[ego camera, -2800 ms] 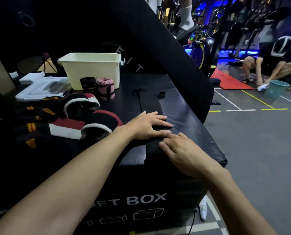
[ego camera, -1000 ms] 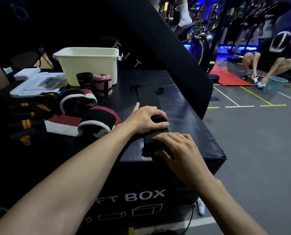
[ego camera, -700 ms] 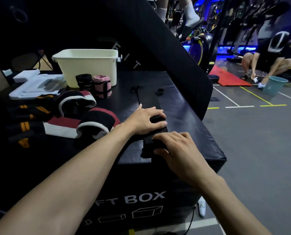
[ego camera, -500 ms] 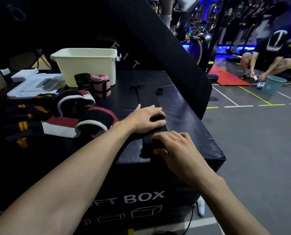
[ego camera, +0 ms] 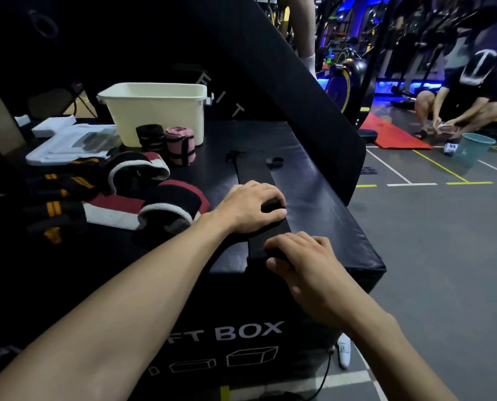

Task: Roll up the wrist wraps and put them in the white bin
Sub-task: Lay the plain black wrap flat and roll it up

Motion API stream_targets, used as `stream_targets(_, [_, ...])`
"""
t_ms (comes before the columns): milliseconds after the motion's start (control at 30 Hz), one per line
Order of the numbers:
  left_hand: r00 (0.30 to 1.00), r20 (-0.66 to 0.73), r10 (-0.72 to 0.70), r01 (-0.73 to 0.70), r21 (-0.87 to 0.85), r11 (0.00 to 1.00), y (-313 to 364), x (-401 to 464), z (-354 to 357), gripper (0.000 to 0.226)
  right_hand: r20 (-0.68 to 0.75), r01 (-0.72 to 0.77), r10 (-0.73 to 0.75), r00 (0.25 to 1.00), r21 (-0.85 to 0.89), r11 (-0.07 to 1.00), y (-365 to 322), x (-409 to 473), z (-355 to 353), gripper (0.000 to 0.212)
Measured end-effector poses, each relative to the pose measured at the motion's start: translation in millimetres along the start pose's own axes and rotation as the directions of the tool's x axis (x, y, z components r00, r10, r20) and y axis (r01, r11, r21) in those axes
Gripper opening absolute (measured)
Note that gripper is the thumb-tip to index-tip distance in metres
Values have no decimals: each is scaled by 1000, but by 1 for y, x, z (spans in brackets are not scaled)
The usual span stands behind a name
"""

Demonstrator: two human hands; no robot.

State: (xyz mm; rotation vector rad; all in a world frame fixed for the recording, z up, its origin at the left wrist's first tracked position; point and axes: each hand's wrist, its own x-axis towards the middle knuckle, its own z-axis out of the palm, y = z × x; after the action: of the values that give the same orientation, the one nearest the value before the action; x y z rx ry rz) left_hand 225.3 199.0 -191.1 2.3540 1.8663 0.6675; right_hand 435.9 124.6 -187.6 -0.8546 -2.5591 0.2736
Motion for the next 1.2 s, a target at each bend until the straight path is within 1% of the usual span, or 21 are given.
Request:
stream_targets(133, [1000, -8, 3, -3, -47, 999, -1, -1, -1, 30, -14, -35, 35, 999, 34, 999, -3, -4, 1, 32])
stream_targets(200, [1000, -15, -5, 3, -83, 997, 0, -1, -2, 28, -7, -47, 48, 999, 32, 998, -3, -6, 1, 35])
stream_targets(300, [1000, -14, -20, 18, -106, 994, -2, -1, -1, 31, -11, -68, 68, 998, 4, 998, -4, -5, 0, 40])
stream_targets(367, [999, -6, -35, 34, -133, 991, -3, -1, 0, 31, -24, -76, 75, 997, -37, 996, -4, -2, -2, 35])
stream_targets(433, [998, 16, -55, 57, -154, 986, -4, 0, -1, 26, -2, -88, 88, 996, -67, 994, -5, 3, -1, 32])
stream_targets(533, [994, 90, -67, 80, -151, 985, -4, 2, -1, 24, -42, -64, 61, 997, -78, 995, -2, 9, 2, 49])
stream_targets(567, [991, 112, -67, 83, -146, 986, -5, 3, -1, 25, -58, -56, 52, 997, -79, 995, -1, 10, 4, 50])
stream_targets(667, [987, 141, -74, 93, -133, 987, -5, 5, -3, 28, -115, -23, 10, 993, -115, 993, 3, 13, 9, 33])
stream_targets(800, [987, 134, -87, 104, -125, 987, -5, 8, -7, 30, -266, -2, -38, 963, -148, 989, 1, 16, 12, 22])
stream_targets(933, [988, 114, -101, 115, -123, 986, -9, 12, -5, 31, -331, 26, -89, 940, -190, 981, 1, 18, 13, 14])
stream_targets(1000, [989, 103, -106, 119, -127, 985, -9, 13, -5, 31, -332, 31, -110, 937, -232, 972, 1, 20, 13, 14])
stream_targets(1100, [991, 79, -105, 115, -131, 985, -10, 14, -5, 32, -316, 7, -105, 943, -296, 955, -3, 20, 11, 24])
stream_targets(1200, [993, 67, -102, 111, -150, 982, -10, 13, -4, 30, -191, -8, -56, 980, -317, 948, -7, 14, 4, 32])
